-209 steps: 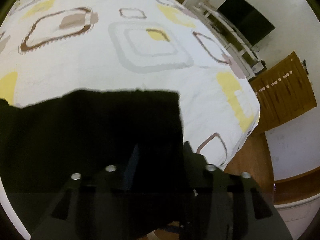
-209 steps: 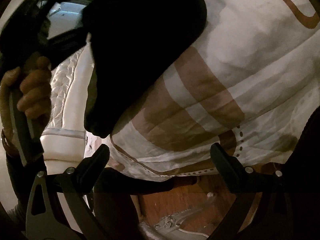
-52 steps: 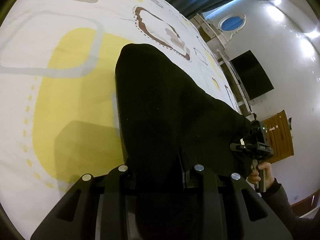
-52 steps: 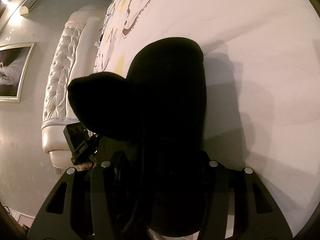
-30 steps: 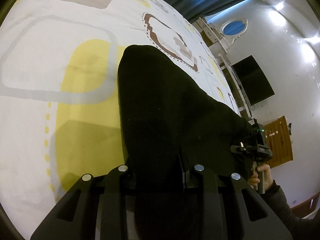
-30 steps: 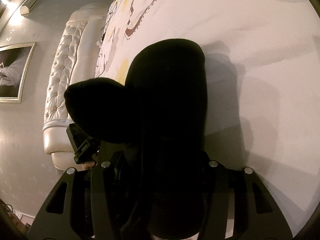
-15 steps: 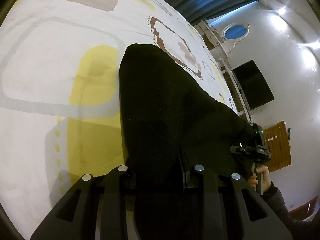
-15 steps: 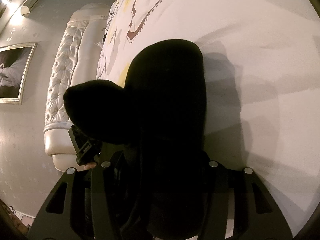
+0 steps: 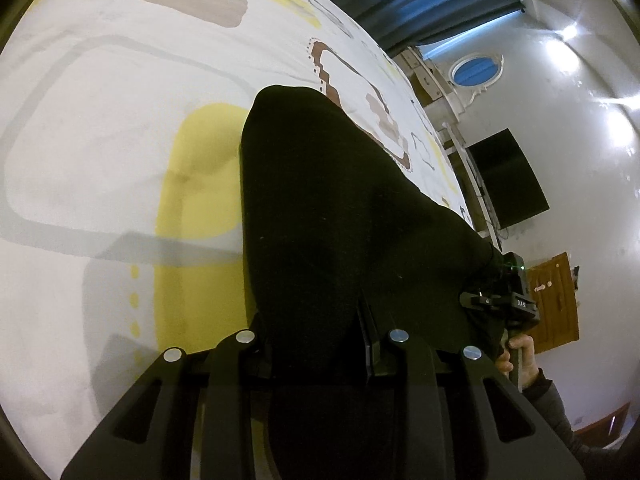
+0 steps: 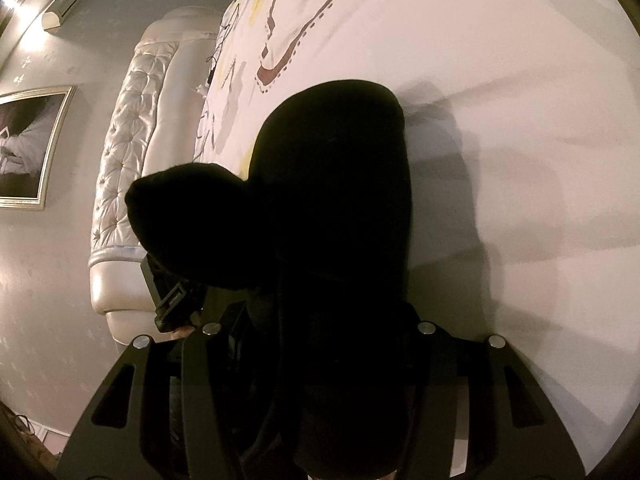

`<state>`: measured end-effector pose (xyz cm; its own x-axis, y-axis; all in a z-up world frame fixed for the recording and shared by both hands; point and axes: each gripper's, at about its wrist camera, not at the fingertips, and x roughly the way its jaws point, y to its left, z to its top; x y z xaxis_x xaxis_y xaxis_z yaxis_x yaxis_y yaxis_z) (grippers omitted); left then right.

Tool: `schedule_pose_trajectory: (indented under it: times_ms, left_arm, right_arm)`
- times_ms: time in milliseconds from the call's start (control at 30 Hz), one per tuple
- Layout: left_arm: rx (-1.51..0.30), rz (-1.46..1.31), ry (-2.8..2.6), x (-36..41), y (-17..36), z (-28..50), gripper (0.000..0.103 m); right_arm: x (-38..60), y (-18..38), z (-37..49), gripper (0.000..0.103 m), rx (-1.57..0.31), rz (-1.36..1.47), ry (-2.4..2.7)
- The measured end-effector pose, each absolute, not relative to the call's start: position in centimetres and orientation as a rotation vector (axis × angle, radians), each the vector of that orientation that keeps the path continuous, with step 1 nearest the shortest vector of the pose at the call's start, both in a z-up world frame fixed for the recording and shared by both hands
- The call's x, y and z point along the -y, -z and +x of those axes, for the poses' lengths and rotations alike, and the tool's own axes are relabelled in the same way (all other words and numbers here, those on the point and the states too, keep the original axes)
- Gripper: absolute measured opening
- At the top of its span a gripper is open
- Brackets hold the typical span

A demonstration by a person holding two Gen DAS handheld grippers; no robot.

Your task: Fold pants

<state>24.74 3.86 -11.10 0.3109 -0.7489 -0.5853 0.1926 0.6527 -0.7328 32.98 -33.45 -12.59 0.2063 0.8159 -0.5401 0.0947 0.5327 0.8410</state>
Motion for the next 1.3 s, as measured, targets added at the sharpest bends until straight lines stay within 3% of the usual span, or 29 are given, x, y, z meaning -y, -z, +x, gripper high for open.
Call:
schedule_pose_trajectory:
  times_ms: [1300]
  left_arm:
    - [-1.093, -0.620, 0.691, -4.2, 11.1, 24.5, 0.030]
  right_arm:
    - [32.5, 12.7, 35.2, 0.050, -1.279, 0.912, -0.628]
